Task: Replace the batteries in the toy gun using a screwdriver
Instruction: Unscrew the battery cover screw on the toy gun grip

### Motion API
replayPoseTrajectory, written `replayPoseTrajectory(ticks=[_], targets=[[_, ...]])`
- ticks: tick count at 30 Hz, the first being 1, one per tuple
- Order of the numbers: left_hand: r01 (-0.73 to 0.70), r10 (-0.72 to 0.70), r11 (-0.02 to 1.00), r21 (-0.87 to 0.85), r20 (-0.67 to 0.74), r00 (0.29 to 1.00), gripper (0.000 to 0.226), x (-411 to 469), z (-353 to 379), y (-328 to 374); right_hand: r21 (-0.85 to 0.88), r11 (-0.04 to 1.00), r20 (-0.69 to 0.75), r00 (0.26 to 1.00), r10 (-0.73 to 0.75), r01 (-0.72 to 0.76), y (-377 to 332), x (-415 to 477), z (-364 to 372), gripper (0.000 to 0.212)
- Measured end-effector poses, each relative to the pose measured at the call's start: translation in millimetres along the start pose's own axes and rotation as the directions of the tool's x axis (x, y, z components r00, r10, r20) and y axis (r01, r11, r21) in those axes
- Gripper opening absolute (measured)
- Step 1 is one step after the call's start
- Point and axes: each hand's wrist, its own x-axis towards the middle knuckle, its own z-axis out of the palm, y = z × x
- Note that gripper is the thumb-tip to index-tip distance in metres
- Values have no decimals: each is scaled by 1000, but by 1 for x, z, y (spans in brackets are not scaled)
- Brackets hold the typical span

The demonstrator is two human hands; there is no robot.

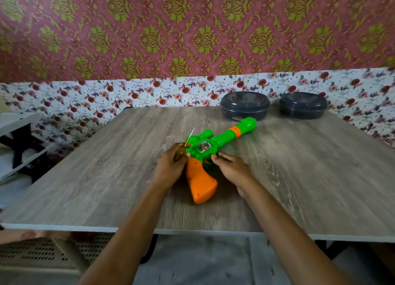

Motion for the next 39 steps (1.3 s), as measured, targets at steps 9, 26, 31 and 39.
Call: replayPoseTrajectory(ticks=[9,26,31,39], targets=[[-137,70,901,-412,-172,983,27,-10,-3,23,557,821,166,950,-263,130,-5,-13,10,79],[-185,34,886,-425,-339,940,21,-6,-4,21,678,733,223,937,-270,50,-4,4,6,44],[-66,23,992,-105,-364,931,23,-13,-5,17,634,764,108,965,-240,119,0,10,-2,41],[-141,168,982,122,-255,952,47,-33,-16,29,530,831,80,966,-245,167,2,11,-3,40]])
